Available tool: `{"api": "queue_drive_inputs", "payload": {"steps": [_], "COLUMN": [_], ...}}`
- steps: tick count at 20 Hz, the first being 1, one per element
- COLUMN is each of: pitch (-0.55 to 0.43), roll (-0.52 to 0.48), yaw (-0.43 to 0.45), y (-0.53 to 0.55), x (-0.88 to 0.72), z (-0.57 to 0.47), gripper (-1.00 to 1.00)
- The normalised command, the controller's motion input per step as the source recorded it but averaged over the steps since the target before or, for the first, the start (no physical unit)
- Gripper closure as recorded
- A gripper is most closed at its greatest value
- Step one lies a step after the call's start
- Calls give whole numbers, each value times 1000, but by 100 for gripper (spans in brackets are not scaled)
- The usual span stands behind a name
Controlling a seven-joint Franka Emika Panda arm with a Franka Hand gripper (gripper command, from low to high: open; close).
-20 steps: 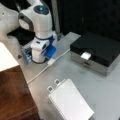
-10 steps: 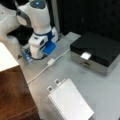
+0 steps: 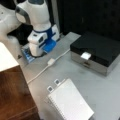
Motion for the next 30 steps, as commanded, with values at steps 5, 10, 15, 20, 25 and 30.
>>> {"api": "queue_drive_inputs", "payload": {"steps": [5, 10, 15, 20, 25, 30], "pitch": [224, 278, 344, 349, 299, 77], "roll": [185, 302, 330, 298, 478, 542], "yaw": [-216, -230, -261, -217, -51, 149], "y": [89, 104, 87, 131, 133, 98], "x": [375, 513, 610, 655, 518, 422], "z": [298, 309, 360, 392, 288, 105], "gripper": [-100, -100, -100, -100, -100, -100]}}
